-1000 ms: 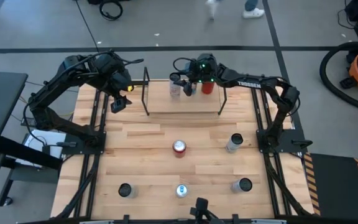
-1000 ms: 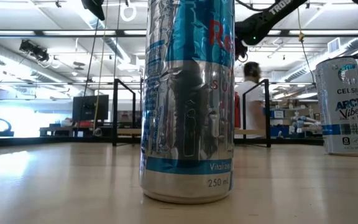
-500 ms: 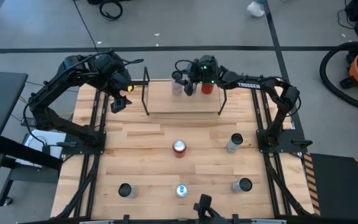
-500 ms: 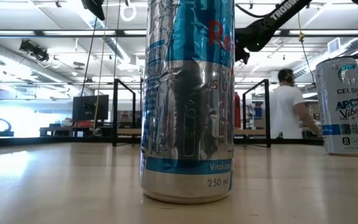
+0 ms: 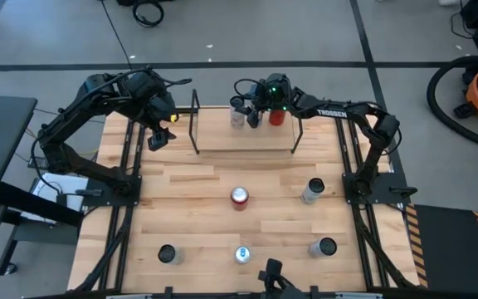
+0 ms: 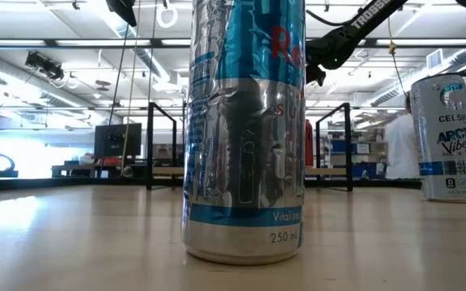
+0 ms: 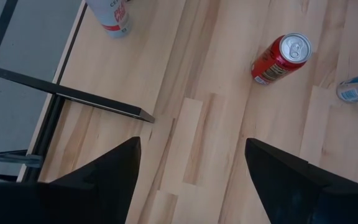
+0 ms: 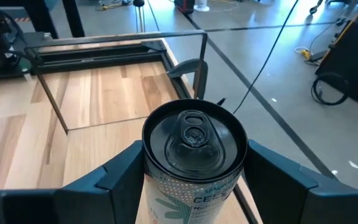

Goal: Place canned beverage on shelf
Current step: Put the top white and pink soda can on the shelf

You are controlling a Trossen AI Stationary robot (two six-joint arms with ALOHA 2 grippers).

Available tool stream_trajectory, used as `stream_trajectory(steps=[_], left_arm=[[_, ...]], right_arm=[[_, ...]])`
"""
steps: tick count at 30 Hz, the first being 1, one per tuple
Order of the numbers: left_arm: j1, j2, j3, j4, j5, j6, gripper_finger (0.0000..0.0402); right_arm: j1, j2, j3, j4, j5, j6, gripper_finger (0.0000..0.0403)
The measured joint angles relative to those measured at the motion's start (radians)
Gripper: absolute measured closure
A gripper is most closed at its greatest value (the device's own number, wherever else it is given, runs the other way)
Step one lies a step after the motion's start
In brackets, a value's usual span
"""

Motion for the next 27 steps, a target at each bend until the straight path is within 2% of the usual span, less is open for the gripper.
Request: stream_trajectory(steps=[11,21,27], left_arm=[[0.0,0.0,0.0,0.021,0.0,0.001,0.0111],[0.0,0.0,0.0,0.021,0.0,0.003,0.0111],[0.0,0.0,0.0,0.021,0.0,0.003,0.0111]], right_arm=[[-0.001,-0.001,0.0,-0.013,0.001,-0.002,0.0121],[-0.001,-0.001,0.0,-0.015,0.001,-0.004,0.0116],[0.005,-0.001,0.0,-0.016,0.004,-0.034,0.0099]])
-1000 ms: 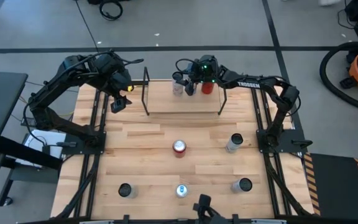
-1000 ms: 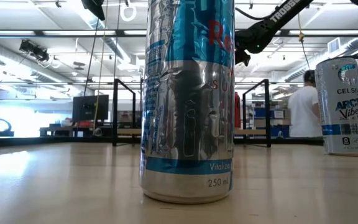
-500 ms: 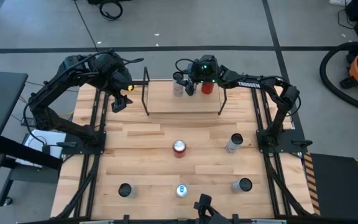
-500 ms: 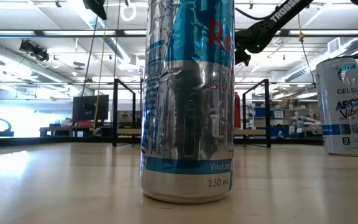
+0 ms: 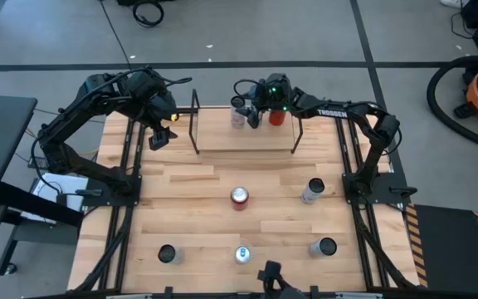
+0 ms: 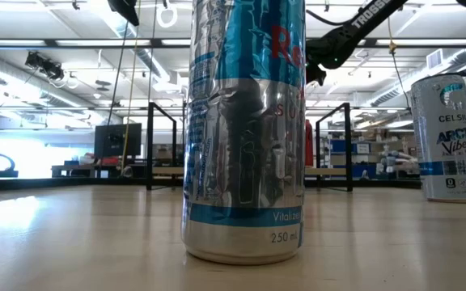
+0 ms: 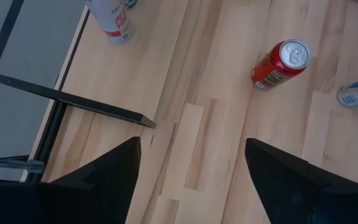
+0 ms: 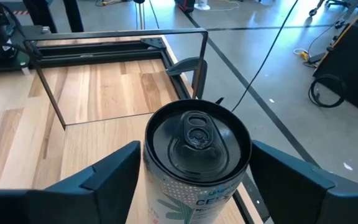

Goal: Place canned beverage on shelf
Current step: Put the top white and pink soda can on the shelf, then put the top white and blue soda can on the shelf

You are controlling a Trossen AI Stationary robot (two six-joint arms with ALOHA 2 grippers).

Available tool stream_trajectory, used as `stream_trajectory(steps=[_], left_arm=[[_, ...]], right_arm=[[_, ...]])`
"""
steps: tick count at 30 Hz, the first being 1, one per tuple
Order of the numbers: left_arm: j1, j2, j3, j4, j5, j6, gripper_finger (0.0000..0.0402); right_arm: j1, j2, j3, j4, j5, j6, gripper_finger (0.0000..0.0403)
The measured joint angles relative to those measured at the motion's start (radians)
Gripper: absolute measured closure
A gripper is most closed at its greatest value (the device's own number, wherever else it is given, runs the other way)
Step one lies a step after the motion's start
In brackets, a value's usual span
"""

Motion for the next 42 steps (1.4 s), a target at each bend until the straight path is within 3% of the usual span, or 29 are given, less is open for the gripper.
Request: stream_trajectory(steps=[15,26,35,42], left_arm=[[0.0,0.0,0.0,0.0,0.0,0.024,0.0111],[0.0,0.0,0.0,0.0,0.0,0.018,0.0111],[0.0,0.0,0.0,0.0,0.0,0.016,0.0111],[0.0,0.0,0.0,-0.001,0.0,0.016,0.0111]], right_arm=[[0.012,0.0,0.0,0.007,-0.001,-0.023,0.0007],[0.045,0.0,0.091,-0.024,-0.003,-0.02,0.0004],[0.087,-0.039,0.247,-0.374,-0.003,-0.023,0.0009],[0.131,-0.165,0.275,-0.612,-0.003,-0.023,0.0009]])
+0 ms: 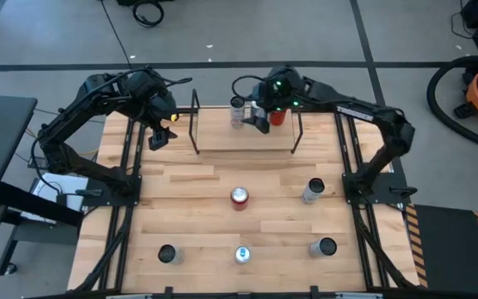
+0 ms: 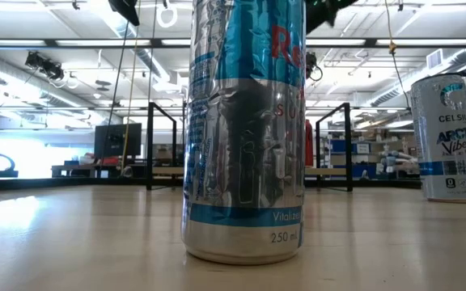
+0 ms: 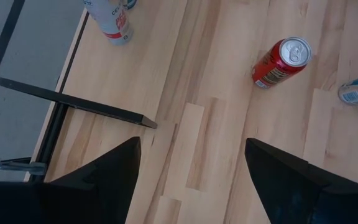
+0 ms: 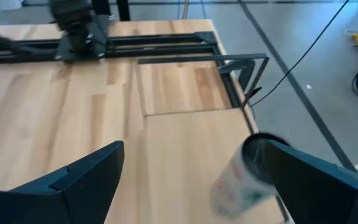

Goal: Place canned beverage on shelf
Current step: Put the top white and blue soda can on the shelf

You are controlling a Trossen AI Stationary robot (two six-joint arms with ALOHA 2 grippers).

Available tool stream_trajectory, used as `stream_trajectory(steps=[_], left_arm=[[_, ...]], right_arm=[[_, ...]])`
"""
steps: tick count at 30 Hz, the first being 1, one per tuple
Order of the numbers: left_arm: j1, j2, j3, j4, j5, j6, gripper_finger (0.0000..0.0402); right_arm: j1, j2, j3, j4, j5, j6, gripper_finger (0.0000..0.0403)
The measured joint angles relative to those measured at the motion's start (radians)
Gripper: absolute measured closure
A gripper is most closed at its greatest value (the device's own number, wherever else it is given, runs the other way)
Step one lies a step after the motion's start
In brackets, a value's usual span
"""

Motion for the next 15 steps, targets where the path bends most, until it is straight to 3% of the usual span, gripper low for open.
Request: stream_trajectory(steps=[15], left_arm=[[0.0,0.0,0.0,0.0,0.0,-0.001,0.0111]], right_arm=[[0.125,-0.222,0.0,-0.392,0.003,0.075,0.0009]])
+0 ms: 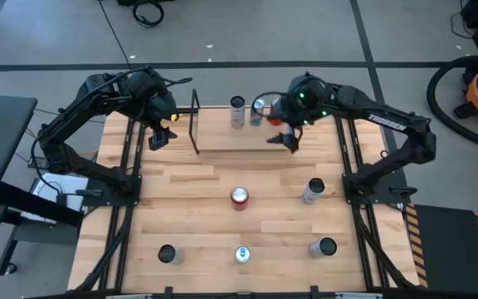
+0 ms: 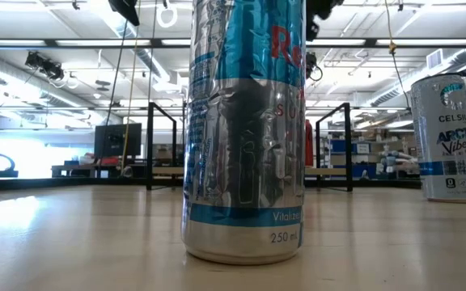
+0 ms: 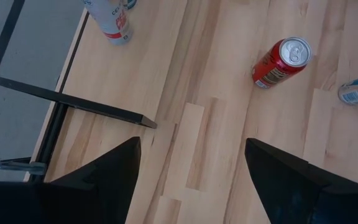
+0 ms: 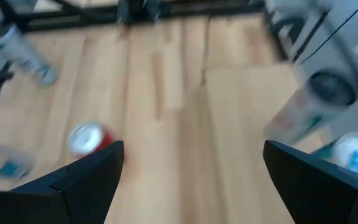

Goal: Place canned beverage on shelf
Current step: Put the top white and blue soda can on the shelf

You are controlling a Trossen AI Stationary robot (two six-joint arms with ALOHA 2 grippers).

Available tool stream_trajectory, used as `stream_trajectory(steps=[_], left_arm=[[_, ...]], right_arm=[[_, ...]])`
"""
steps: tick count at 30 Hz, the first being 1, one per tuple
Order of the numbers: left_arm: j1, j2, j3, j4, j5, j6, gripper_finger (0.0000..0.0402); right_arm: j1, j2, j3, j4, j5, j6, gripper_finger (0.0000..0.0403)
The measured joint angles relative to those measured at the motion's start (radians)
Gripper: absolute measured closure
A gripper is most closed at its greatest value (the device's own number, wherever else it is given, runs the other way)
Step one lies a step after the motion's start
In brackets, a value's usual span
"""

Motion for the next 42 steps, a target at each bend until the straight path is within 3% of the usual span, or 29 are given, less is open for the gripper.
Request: stream_trajectory(steps=[5,11,22,26,32,42], left_arm=[[0.0,0.0,0.0,0.0,0.0,-0.001,0.0111],[0.0,0.0,0.0,0.0,0.0,-0.002,0.0111],[0.0,0.0,0.0,0.001,0.0,-0.001,0.0111],[0.0,0.0,0.0,0.001,0.0,0.006,0.0111],[0.0,0.0,0.0,0.001,0.0,0.006,0.0111],[0.0,0.0,0.0,0.001,0.0,0.008,0.0111]], right_arm=[[0.106,-0.026,0.0,-0.171,0.035,0.073,0.0009],[0.257,-0.048,-0.002,-0.385,0.196,0.245,0.0009],[0.464,-0.067,-0.018,-0.619,0.481,0.573,0.0009],[0.518,-0.072,-0.096,-0.656,0.483,0.664,0.0009],[0.583,-0.092,-0.199,-0.629,0.403,0.742,0.0009],[0.636,-0.157,-0.334,-0.558,0.433,0.816,0.0009]])
